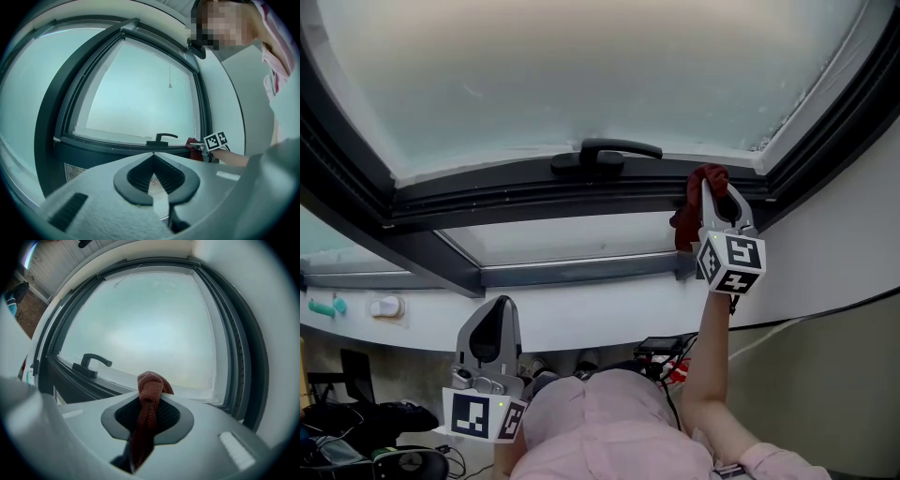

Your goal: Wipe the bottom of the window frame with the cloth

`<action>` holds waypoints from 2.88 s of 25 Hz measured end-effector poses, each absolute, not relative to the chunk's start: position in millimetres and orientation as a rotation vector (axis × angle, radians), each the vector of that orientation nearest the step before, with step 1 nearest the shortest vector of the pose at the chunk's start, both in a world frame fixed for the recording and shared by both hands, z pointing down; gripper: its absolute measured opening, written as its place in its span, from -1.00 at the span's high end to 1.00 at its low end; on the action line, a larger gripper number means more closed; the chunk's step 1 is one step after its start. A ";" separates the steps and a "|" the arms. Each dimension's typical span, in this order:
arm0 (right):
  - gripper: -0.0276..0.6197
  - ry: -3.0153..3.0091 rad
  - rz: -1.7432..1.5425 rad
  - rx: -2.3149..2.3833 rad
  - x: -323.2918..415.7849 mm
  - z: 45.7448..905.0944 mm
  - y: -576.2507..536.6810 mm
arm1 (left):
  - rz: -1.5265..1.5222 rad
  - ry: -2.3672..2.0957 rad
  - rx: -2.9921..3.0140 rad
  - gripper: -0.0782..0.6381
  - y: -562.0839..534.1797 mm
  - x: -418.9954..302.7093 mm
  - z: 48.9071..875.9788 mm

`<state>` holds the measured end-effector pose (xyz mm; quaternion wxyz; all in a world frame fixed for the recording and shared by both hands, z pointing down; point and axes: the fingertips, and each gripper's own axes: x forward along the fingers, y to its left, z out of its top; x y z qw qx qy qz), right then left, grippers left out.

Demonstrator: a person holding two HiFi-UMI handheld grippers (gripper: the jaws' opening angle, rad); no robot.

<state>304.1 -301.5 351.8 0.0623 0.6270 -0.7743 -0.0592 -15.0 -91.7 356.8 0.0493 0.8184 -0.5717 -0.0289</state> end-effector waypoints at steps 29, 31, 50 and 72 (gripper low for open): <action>0.73 -1.927 -0.220 2.203 443.5 352.5 -313.9 | -0.099 -1.757 2.476 0.79 -100.2 0.9 359.2; 0.72 -1.922 -0.219 2.216 447.9 352.5 -314.6 | -0.101 -1.762 2.475 0.79 -100.7 1.1 359.2; 0.73 -1.956 -0.189 2.251 453.1 353.6 -313.8 | -0.111 -1.762 2.483 0.79 -98.6 -2.0 355.9; 0.72 -2.137 -0.290 2.230 408.4 323.7 -276.1 | -0.120 -1.740 2.491 0.79 -95.5 -6.2 357.2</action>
